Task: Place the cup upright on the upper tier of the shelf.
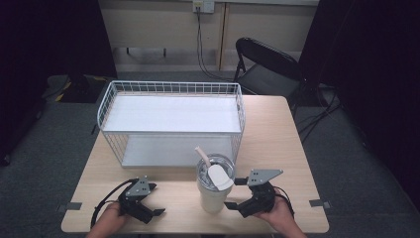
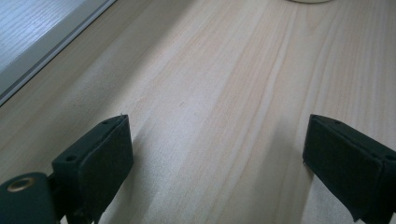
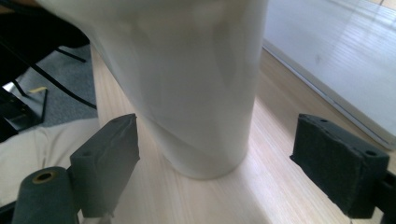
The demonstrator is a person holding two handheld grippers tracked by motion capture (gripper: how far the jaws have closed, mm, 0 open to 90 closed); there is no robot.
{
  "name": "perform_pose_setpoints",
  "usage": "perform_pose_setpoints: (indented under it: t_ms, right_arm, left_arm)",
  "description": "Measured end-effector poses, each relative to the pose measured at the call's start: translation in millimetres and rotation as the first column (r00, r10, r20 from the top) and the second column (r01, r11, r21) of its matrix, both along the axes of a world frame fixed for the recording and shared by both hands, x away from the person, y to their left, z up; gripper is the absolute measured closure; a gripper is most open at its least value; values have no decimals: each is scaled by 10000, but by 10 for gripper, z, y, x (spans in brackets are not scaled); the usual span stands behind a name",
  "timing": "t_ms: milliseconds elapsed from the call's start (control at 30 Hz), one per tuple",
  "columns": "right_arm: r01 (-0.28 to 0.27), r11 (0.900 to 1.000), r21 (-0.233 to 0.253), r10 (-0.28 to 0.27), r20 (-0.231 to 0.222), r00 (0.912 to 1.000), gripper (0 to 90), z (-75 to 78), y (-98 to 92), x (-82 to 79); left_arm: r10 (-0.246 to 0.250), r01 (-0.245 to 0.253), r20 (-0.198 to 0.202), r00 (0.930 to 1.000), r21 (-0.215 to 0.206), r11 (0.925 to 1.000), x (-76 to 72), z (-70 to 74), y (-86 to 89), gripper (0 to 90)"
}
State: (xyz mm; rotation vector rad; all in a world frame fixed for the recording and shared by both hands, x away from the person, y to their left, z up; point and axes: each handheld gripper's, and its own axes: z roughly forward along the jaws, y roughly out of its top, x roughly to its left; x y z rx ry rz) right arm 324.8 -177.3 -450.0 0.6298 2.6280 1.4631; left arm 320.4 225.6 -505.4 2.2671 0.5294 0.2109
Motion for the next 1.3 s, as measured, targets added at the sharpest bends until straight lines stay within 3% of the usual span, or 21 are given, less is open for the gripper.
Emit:
perform_pose_setpoints:
  t_ms: [167, 500, 867, 1300]
  right_arm:
    - [-89, 9991, 408, 93, -114, 9999, 142, 43, 26, 8]
    - [-191, 9990, 408, 189, 49, 9998, 141, 73, 102, -4]
    - [-425, 9964, 733, 412, 190, 9990, 139, 95, 205, -5]
    - [-259, 9921, 1229, 218, 344, 9992, 104, 69, 261, -7]
  left_arm:
    - [3, -3, 3, 10000, 4, 10000, -1, 0, -1, 76]
    - [0, 0, -3, 10000, -2, 10000, 0, 0, -1, 77]
    - [-12, 11, 29, 10000, 56, 10000, 1, 0, 0, 74]
    - [-30, 30, 33, 10000, 68, 10000, 2, 0, -1, 72]
